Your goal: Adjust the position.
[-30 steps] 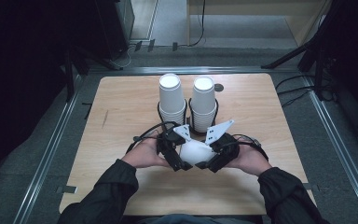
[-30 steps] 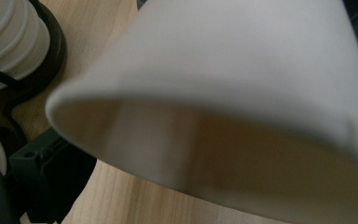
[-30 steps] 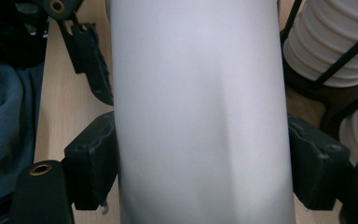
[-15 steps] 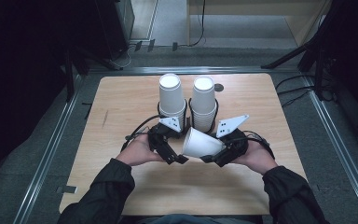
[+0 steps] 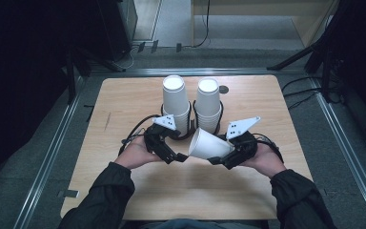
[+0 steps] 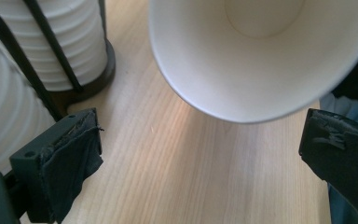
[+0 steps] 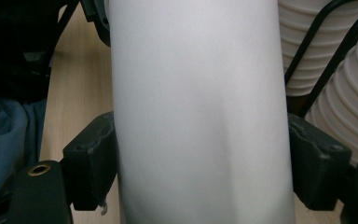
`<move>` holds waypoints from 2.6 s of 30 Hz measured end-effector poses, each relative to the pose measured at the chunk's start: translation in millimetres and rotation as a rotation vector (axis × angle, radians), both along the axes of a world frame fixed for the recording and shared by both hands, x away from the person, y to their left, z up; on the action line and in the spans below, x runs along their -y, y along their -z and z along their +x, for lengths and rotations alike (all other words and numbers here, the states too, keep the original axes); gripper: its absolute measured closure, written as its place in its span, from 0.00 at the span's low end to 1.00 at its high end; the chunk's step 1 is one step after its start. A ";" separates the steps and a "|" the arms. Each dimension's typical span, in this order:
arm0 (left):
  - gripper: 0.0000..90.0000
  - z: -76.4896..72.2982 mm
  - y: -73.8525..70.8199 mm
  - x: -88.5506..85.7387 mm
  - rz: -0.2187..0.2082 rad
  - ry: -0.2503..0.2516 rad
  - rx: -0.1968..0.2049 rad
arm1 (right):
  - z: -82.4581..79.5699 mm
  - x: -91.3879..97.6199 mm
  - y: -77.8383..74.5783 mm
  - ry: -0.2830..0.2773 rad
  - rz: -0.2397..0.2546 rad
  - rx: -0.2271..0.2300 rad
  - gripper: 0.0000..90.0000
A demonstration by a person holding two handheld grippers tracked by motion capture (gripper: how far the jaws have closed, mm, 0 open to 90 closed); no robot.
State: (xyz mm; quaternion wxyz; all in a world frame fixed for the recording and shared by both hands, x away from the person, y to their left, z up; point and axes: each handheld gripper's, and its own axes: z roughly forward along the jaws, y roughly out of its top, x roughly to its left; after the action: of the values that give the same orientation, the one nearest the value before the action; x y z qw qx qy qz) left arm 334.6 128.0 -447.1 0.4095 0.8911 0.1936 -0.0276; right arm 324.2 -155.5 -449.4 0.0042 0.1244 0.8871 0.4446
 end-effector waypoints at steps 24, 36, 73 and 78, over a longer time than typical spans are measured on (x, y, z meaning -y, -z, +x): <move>0.00 -10.1 -3.0 25.5 -0.186 0.056 -0.035 | -6.3 -14.2 -3.9 -0.063 0.104 0.007 0.23; 0.16 -9.5 -9.1 20.3 -0.230 0.066 -0.051 | -6.3 -13.6 -4.2 -0.073 0.101 -0.003 0.25; 0.17 2.5 -20.5 11.3 0.174 0.038 0.062 | -1.9 -9.8 9.5 0.008 -0.065 -0.048 0.19; 0.17 3.8 -19.1 19.9 0.238 0.056 0.086 | -1.6 -12.4 12.6 0.011 -0.076 -0.032 0.20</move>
State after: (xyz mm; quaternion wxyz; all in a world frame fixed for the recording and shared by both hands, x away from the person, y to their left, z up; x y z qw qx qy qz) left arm 338.4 108.1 -427.9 0.3080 0.9388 0.1526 0.0225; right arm 322.6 -143.1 -462.0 -0.0028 0.1360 0.9025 0.4085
